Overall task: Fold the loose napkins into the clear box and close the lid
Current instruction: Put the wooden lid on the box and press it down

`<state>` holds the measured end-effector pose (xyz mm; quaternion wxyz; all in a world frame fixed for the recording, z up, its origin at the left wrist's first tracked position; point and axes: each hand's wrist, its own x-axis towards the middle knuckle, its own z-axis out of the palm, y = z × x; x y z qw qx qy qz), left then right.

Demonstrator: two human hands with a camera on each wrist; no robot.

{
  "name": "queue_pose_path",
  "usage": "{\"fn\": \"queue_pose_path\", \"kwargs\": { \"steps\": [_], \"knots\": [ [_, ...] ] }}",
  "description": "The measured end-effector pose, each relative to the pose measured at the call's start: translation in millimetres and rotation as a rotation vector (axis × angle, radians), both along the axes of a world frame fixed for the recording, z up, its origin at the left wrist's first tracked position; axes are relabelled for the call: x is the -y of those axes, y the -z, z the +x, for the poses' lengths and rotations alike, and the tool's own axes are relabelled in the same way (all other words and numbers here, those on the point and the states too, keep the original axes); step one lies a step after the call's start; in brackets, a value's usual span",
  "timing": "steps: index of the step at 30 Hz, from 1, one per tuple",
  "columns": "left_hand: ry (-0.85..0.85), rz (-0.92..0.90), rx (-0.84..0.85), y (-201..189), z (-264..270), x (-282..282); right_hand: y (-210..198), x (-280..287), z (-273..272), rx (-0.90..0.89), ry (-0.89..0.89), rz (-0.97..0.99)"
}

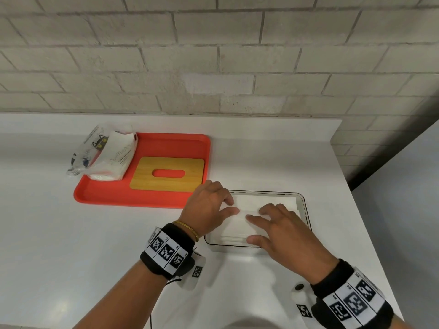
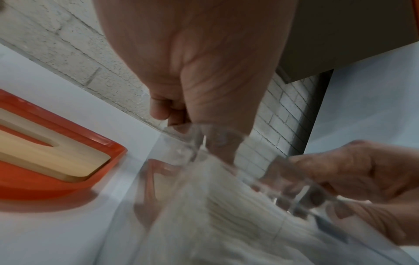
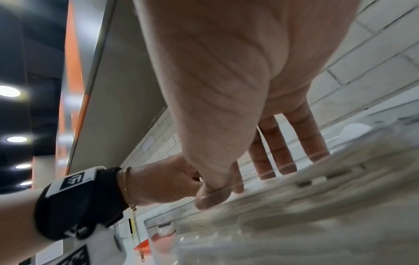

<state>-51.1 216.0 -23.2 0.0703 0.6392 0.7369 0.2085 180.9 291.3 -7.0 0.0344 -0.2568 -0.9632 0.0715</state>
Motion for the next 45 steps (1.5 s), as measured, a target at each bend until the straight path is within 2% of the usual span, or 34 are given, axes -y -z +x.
{"fn": "queue_pose_path", "kwargs": {
  "steps": [4,7,9,12,14,20,27,32,35,38,41,45],
  "knots": [
    [-0.038,0.088,0.163,-12.0,-12.9,1.9,-2.5,8.0,-1.3,0.012,0.038,0.049],
    [-0.199,0.162,0.165,-15.8,-47.5,2.7,-2.6,12.4,-1.4,0.003,0.057,0.067],
    [-0.296,-0.017,0.079,-10.3,-82.9,3.3,-4.1,16.2,-2.9,0.015,0.066,0.055],
    [-0.310,-0.527,-0.109,6.3,-128.0,5.9,-5.0,23.3,-6.2,0.025,0.085,0.040],
    [-0.273,-0.635,-0.164,12.2,-142.9,5.7,-4.6,26.4,-7.2,0.037,0.096,0.019],
    [-0.227,-0.596,-0.322,11.7,-157.8,-5.7,-2.4,32.4,-9.7,0.064,0.144,-0.009],
    [-0.153,-0.596,-0.280,21.4,-164.7,-2.6,-2.5,36.0,-13.8,0.070,0.186,-0.026],
    [-0.125,-0.617,-0.253,14.5,-163.2,1.0,1.7,38.2,-12.1,0.098,0.190,-0.041],
    [-0.128,-0.584,-0.160,-4.9,-155.6,2.2,2.4,39.0,-10.7,0.102,0.194,-0.031],
    [-0.073,-0.429,-0.055,-41.6,-139.6,5.5,4.6,39.5,-9.8,0.110,0.191,-0.058],
    [0.091,-0.223,0.013,-88.1,-105.5,12.5,6.6,40.8,-9.3,0.119,0.200,-0.053],
    [0.354,-0.135,-0.005,-125.7,-25.9,22.1,9.0,46.3,-8.4,0.109,0.181,-0.080]
  ]
}}
